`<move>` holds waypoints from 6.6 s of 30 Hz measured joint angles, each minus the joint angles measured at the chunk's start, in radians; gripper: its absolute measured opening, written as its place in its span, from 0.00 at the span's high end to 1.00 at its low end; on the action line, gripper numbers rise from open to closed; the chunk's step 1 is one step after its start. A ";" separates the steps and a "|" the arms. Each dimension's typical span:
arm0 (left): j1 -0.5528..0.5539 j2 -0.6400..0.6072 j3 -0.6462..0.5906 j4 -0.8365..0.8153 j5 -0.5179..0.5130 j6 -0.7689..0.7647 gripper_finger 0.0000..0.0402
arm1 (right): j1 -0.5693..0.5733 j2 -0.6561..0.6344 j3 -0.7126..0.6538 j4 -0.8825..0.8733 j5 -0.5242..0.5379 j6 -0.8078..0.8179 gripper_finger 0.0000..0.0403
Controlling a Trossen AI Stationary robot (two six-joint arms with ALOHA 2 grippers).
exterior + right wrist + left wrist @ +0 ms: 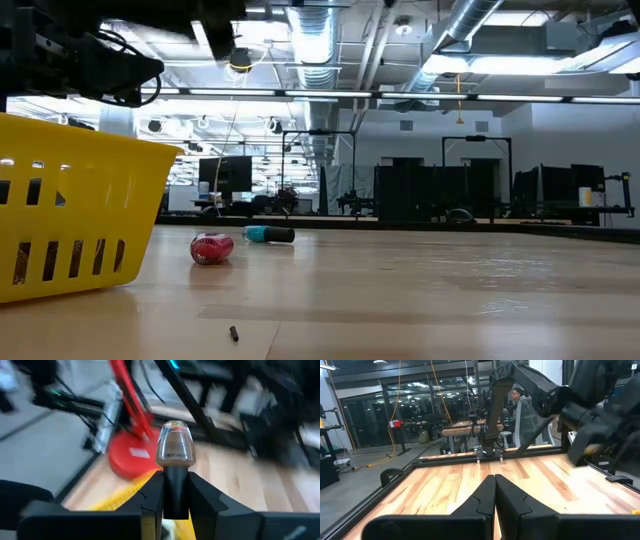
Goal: Pick & Place Nail Polish
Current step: Put the brown nail polish into the yellow basket, then put the light blue nail polish into the yellow basket
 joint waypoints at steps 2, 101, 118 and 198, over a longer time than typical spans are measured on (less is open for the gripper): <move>0.000 0.000 0.000 0.000 0.000 0.000 1.00 | 0.007 0.006 -0.004 -0.026 0.034 0.078 0.85; 0.000 0.000 0.000 0.003 0.000 0.000 1.00 | 0.125 0.171 0.699 -1.170 0.545 0.469 0.54; 0.000 0.000 0.000 0.004 0.000 0.000 1.00 | 0.110 0.079 0.533 -1.683 0.622 0.767 0.47; 0.000 0.000 0.000 0.007 0.000 0.000 1.00 | -0.257 -0.084 -0.588 0.186 0.199 0.261 0.41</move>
